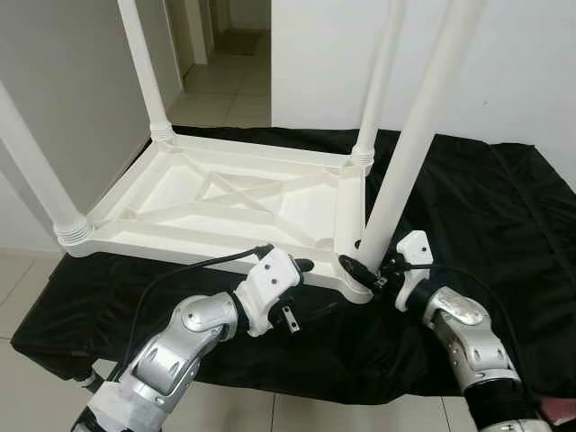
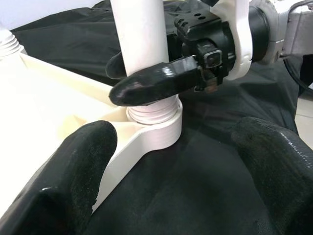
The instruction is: Building children table
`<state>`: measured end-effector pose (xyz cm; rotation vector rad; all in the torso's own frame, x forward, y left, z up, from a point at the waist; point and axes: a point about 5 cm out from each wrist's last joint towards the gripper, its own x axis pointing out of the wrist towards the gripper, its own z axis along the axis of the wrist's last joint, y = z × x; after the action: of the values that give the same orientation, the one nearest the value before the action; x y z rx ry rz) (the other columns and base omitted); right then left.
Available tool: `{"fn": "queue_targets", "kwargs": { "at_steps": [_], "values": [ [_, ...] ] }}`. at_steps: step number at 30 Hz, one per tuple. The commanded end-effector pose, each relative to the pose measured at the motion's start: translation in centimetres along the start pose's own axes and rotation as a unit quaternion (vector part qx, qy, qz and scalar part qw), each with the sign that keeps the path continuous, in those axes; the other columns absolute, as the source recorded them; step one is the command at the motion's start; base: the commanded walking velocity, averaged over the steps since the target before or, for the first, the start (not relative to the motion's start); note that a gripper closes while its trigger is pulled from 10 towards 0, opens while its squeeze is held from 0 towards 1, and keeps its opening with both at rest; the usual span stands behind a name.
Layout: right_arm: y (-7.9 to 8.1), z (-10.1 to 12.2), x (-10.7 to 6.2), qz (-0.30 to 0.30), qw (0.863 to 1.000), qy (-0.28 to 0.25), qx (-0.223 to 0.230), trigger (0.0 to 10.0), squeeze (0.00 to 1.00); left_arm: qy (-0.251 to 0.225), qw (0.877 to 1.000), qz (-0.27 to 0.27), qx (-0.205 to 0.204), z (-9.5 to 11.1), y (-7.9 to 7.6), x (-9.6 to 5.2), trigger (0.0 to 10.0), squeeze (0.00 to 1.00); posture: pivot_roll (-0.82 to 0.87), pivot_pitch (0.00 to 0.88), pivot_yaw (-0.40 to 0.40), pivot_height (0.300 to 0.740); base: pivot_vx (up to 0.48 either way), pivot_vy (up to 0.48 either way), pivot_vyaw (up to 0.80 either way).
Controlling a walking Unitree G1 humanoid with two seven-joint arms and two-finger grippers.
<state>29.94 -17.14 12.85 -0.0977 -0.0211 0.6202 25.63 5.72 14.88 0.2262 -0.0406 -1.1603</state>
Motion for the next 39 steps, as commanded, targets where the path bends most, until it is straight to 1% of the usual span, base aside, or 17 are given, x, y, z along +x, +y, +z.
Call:
{"fn": "queue_targets", "kwargs": {
  "at_steps": [1, 4, 9, 10, 13, 15, 16, 18, 20, 21, 23, 28, 29, 35, 36, 37, 39],
  "values": [
    [0.1, -1.0, -0.2, -0.027, 0.999, 0.025, 0.019, 10.0, 0.00, 0.004, 0.999, -0.034, 0.001, 0.0, -0.4, 0.0, 10.0, 0.00, -0.06, 0.022, 0.036, 0.740, 0.000, 0.000, 0.00],
    [0.6, -0.8, 0.1, -0.095, 0.994, 0.024, 0.039, 10.0, 0.00, 0.004, 0.999, -0.034, 0.000, 0.0, -0.5, 0.0, 10.0, 0.00, -0.06, 0.024, 0.033, 0.740, 0.000, 0.000, 0.00],
    [1.8, -0.9, 0.3, -0.176, 0.982, 0.017, 0.068, 10.0, 0.00, 0.005, 0.999, -0.035, -0.001, -0.1, -0.6, 0.0, 10.0, 0.00, -0.07, 0.026, 0.034, 0.740, 0.000, 0.000, 0.00],
    [2.4, -1.1, 0.5, -0.188, 0.979, 0.016, 0.080, 10.0, 0.00, 0.005, 0.999, -0.034, -0.002, -0.1, -0.6, 0.0, 10.0, 0.00, -0.06, 0.033, 0.028, 0.740, 0.000, 0.000, 0.00],
    [3.0, -1.3, 0.6, -0.212, 0.974, 0.013, 0.081, 10.0, 0.00, 0.004, 0.999, -0.033, -0.003, -0.1, -0.6, 0.0, 10.0, 0.00, -0.06, 0.032, 0.033, 0.740, 0.000, 0.000, 0.00],
    [3.8, -1.6, 0.9, -0.265, 0.959, 0.015, 0.096, 10.0, 0.00, 0.004, 0.999, -0.033, -0.004, -0.2, -0.7, 0.0, 10.0, 0.00, -0.06, 0.034, 0.034, 0.740, 0.000, 0.000, 0.00],
    [3.8, -1.6, 0.9, -0.265, 0.959, 0.015, 0.096, 10.0, 0.00, 0.004, 0.999, -0.033, -0.004, -0.2, -0.7, 0.0, 10.0, 0.00, -0.06, 0.034, 0.034, 0.740, 0.000, 0.000, 0.00],
    [4.3, -1.6, 1.4, -0.296, 0.949, 0.018, 0.106, 10.0, 0.00, 0.004, 0.999, -0.035, -0.005, -0.2, -0.9, 0.0, 10.0, 0.00, -0.06, 0.034, 0.034, 0.740, 0.000, 0.000, 0.00],
    [4.3, -1.6, 1.4, -0.296, 0.949, 0.018, 0.106, 10.0, 0.00, 0.004, 0.999, -0.035, -0.005, -0.2, -0.9, 0.0, 10.0, 0.00, -0.06, 0.034, 0.034, 0.740, 0.000, 0.000, 0.00],
    [4.4, -1.3, 1.6, -0.308, 0.946, 0.019, 0.103, 10.0, 0.00, 0.005, 0.999, -0.035, -0.005, -0.2, -0.9, 0.0, 10.0, 0.00, -0.06, 0.034, 0.032, 0.740, 0.000, 0.000, 0.00],
    [4.7, -1.0, 1.9, -0.313, 0.942, 0.013, 0.119, 10.0, 0.00, 0.006, 0.999, -0.036, -0.005, -0.2, -0.8, -0.1, 10.0, 0.00, -0.06, 0.033, 0.039, 0.740, 0.000, 0.000, 0.00],
    [4.8, -0.7, 1.8, -0.303, 0.945, 0.004, 0.120, 10.0, 0.00, 0.006, 0.999, -0.037, -0.005, -0.2, -0.8, 0.0, 10.0, 0.00, -0.07, 0.034, 0.037, 0.740, 0.000, 0.000, 0.00],
    [4.5, -0.4, 1.5, -0.292, 0.950, -0.008, 0.115, 10.0, 1.00, 0.005, 0.999, -0.036, -0.004, -0.1, -0.7, 0.1, 10.0, 0.00, -0.07, 0.033, 0.036, 0.740, 0.000, 0.000, 0.00],
    [3.8, -0.1, 1.1, -0.281, 0.955, -0.013, 0.096, 10.0, 1.00, 0.004, 0.999, -0.035, -0.003, -0.1, -0.7, 0.1, 10.0, 0.00, -0.07, 0.029, 0.033, 0.740, 0.000, 0.000, 0.00],
    [3.4, 0.1, 0.9, -0.267, 0.960, -0.016, 0.087, 10.0, 0.25, 0.004, 0.999, -0.035, -0.004, -0.1, -0.7, 0.1, 10.0, 0.00, -0.07, 0.027, 0.031, 0.740, 0.000, 0.000, 0.00],
    [3.1, 0.2, 0.8, -0.250, 0.964, -0.020, 0.084, 10.0, 0.00, 0.004, 0.999, -0.035, -0.004, -0.2, -0.7, 0.1, 10.0, 0.00, -0.07, 0.026, 0.030, 0.740, 0.000, 0.000, 0.00],
    [2.9, 0.3, 0.7, -0.231, 0.969, -0.023, 0.081, 10.0, 0.00, 0.005, 0.999, -0.034, -0.003, -0.2, -0.8, 0.1, 10.0, 0.00, -0.06, 0.024, 0.029, 0.740, 0.000, 0.000, 0.00]
  ]
}}
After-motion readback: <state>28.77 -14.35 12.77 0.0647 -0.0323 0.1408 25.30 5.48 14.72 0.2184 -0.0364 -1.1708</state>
